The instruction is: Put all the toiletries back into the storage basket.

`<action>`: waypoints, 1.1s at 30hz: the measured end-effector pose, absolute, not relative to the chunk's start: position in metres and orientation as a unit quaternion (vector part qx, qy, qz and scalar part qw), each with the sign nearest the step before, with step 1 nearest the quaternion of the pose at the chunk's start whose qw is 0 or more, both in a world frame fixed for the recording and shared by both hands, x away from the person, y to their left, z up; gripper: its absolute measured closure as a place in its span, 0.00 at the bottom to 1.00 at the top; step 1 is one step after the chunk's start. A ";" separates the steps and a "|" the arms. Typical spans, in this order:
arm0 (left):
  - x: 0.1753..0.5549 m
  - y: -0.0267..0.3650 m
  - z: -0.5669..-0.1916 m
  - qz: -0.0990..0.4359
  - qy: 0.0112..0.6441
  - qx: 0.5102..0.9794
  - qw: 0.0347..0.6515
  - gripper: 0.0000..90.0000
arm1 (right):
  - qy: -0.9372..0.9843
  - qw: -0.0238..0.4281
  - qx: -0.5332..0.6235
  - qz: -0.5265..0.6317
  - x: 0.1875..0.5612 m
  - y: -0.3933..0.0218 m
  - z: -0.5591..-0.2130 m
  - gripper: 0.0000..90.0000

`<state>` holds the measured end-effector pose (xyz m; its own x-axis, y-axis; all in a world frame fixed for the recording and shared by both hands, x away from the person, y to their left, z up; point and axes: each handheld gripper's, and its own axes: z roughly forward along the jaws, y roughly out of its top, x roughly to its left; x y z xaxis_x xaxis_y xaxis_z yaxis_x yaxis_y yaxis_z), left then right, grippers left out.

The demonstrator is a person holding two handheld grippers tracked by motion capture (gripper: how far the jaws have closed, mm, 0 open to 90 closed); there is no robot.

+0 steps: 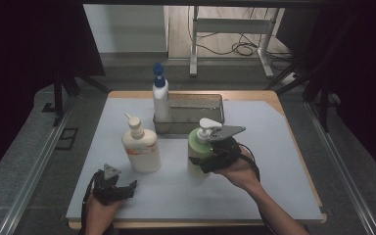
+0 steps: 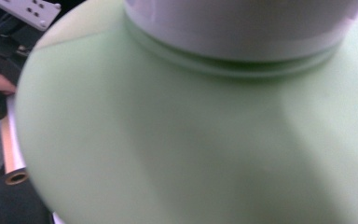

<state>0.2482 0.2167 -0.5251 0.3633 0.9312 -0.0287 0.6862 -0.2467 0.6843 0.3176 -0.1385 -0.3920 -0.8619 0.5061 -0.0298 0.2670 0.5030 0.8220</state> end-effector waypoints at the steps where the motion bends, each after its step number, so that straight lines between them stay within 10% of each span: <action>1: 0.248 0.217 -0.525 0.197 0.529 0.765 0.312 0.13 | 0.857 0.137 0.226 0.442 0.319 -0.138 -0.391 0.13; 33: 0.248 0.217 -0.525 0.197 0.529 0.764 0.312 0.13 | 0.836 0.177 0.259 0.451 0.368 -0.116 -0.353 0.14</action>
